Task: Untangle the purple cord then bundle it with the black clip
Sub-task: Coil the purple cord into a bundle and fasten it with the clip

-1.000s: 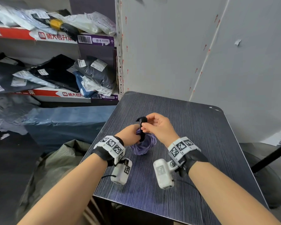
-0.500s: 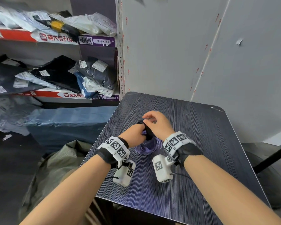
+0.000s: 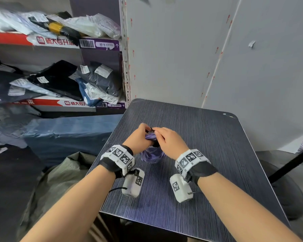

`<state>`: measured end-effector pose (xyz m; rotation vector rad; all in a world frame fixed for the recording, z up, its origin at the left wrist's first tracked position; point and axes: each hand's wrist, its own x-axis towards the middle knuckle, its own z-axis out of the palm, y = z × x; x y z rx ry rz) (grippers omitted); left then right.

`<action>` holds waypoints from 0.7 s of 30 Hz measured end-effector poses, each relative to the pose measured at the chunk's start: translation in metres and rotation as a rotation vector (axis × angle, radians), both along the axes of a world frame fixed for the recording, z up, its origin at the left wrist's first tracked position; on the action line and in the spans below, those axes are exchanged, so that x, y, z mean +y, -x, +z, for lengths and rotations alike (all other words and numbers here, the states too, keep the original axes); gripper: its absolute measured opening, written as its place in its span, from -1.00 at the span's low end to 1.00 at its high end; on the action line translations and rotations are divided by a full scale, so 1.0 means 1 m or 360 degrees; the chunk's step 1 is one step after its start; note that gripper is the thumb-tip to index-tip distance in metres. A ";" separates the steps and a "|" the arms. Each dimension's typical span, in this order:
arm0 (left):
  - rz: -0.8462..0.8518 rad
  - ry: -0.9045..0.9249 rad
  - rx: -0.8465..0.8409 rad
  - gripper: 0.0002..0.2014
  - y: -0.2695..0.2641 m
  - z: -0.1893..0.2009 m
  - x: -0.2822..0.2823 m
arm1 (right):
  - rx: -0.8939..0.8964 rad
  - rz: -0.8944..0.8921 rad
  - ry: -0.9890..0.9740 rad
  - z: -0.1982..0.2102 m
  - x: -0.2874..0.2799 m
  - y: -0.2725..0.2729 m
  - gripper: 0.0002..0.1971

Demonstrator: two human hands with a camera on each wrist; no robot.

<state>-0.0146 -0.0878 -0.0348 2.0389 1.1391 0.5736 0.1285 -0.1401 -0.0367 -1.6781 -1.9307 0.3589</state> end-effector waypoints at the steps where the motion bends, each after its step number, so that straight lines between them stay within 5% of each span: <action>1: 0.0008 0.0037 -0.0046 -0.64 0.001 -0.001 0.000 | 0.0037 -0.0014 0.0024 0.000 0.000 0.000 -0.63; 9: -0.0046 -0.0150 0.0132 -0.65 -0.002 0.003 -0.003 | -0.0101 0.0010 0.0232 0.002 0.004 0.002 -0.47; 21: -0.0099 -0.0227 0.0212 -0.65 -0.009 0.001 -0.006 | -0.0228 -0.0126 0.0228 0.004 0.006 0.003 -0.63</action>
